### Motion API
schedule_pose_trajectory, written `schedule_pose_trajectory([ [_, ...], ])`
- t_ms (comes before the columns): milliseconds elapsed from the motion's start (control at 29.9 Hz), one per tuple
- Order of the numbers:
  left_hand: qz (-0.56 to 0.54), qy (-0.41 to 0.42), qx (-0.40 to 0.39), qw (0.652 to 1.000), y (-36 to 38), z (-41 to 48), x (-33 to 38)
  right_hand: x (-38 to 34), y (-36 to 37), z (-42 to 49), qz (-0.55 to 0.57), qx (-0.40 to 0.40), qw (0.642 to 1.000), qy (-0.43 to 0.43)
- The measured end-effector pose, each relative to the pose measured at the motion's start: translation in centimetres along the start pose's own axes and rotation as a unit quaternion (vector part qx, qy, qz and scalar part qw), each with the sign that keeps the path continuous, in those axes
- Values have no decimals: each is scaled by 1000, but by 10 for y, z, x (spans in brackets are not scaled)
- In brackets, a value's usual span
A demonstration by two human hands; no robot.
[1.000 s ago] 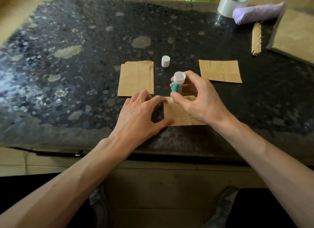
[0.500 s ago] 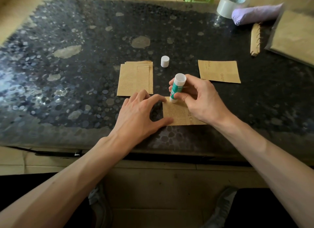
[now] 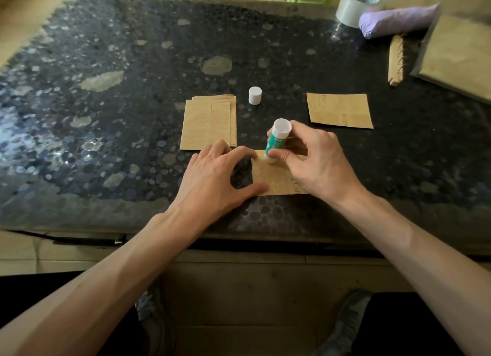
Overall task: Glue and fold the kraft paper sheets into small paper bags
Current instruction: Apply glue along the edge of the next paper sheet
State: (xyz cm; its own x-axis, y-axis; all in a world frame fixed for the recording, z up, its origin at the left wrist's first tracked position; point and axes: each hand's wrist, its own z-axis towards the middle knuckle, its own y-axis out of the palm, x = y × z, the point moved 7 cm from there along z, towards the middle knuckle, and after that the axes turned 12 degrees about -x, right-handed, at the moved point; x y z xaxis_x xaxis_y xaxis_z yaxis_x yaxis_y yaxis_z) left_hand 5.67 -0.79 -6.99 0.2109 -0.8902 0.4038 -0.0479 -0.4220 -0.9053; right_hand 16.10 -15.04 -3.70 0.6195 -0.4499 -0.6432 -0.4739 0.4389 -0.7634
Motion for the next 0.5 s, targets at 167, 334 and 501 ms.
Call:
schedule_pose_trajectory([
  [167, -4, -2, -2, 1000, 0, 1, 0, 4, -3, -6, -6, 10, 1000, 1],
  [334, -8, -3, -2, 1000, 0, 0, 0, 9, -11, -11, -10, 19, 1000, 16],
  [501, -8, -2, -2, 1000, 0, 0, -1, 15, -16, -16, -23, 35, 999, 32],
])
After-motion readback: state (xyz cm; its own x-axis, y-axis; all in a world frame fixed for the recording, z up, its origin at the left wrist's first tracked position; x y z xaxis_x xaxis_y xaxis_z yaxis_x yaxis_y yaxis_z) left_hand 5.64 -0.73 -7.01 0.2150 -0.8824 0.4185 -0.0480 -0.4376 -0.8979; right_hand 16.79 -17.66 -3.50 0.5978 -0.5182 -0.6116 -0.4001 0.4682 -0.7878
